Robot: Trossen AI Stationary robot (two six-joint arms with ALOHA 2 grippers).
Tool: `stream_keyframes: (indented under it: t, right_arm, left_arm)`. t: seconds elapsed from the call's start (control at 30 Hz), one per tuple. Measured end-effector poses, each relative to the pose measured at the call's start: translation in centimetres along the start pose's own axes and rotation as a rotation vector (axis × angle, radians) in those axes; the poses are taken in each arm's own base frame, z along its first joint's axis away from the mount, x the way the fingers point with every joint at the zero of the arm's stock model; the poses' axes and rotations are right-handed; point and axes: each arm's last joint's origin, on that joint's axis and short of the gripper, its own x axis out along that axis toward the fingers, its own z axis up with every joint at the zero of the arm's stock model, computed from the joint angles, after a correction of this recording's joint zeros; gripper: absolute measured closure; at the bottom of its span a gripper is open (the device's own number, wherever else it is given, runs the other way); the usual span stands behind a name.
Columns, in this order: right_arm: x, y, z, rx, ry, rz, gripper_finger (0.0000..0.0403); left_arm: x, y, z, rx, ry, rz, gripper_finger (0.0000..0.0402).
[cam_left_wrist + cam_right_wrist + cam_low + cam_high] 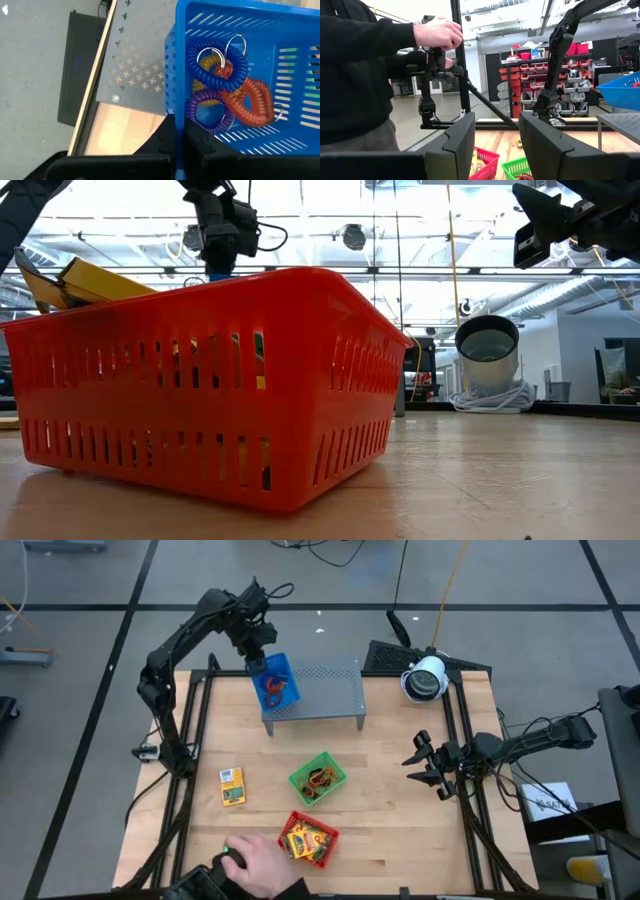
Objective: Pick & Place Office Desk Supplies
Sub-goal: Put the blue basket on the shelf
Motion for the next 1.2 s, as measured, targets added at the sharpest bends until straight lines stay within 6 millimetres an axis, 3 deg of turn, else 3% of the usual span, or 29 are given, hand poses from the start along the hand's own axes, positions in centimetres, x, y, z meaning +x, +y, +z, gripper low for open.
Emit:
stream_keyframes:
  t: [0.2, 0.43, 0.93, 1.2]
  right_arm:
    - [0.0, 0.0, 0.0, 0.000, 0.000, 0.000, 0.0261]
    - [0.0, 0.0, 0.0, 0.000, 0.000, 0.000, 0.0261]
    - [0.0, 0.0, 0.0, 0.000, 0.000, 0.000, 0.0261]
    - [0.0, 0.0, 0.0, 0.000, 0.000, 0.000, 0.0261]
  left_arm:
    - [0.1, -0.2, 0.5, 0.036, -0.032, 0.014, 0.0395]
    - [2.5, -0.1, 1.7, 0.076, 0.023, 0.009, 0.0388]
    - [2.4, 0.7, 1.1, 0.087, 0.047, 0.003, 0.0394]
    - [2.3, 1.0, 1.2, 0.053, 0.053, 0.061, 0.0318]
